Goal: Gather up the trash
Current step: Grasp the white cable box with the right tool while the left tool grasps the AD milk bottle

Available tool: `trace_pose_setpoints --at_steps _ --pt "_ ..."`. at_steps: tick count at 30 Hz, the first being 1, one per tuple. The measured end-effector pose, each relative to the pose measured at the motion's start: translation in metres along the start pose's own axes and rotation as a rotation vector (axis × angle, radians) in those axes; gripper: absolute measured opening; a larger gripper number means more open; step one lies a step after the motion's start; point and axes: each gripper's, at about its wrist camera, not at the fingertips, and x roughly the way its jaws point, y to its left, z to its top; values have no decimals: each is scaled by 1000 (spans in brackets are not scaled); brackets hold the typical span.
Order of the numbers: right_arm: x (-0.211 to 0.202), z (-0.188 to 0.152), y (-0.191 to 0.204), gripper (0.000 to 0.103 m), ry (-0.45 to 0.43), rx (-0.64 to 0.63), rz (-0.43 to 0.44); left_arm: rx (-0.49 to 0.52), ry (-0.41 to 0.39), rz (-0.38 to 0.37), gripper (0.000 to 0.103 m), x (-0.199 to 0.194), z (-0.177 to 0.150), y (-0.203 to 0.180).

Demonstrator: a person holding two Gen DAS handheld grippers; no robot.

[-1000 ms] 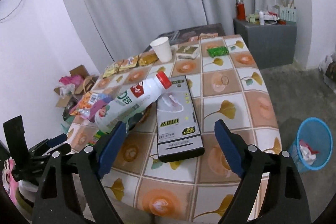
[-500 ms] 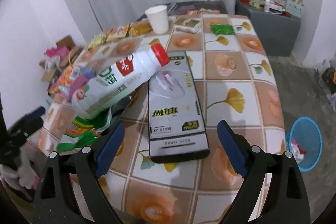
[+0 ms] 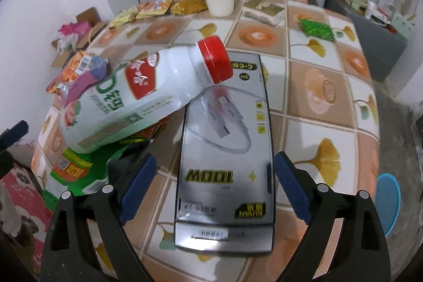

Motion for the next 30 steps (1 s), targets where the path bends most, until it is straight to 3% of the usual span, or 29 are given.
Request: trace_pose_setpoints --at_steps 2,6,10,14,20,25,30 --pt "2 1 -2 86 3 2 -6 15 7 -4 77 5 7 -6" --pt "2 0 -10 67 15 39 31 65 46 -28 79 22 26 -19" --pt "2 -8 -24 63 23 99 90 129 125 -47 79 56 45 -32" --pt "-4 -13 -30 61 21 108 81 225 211 -23 80 92 57 -44" --pt "-10 -17 -40 61 25 109 65 302 283 6 80 123 64 -50" --pt "-11 -7 -35 77 7 74 90 342 339 44 80 141 63 -50" --pt "3 6 -21 81 27 4 84 354 376 75 80 153 63 -48"
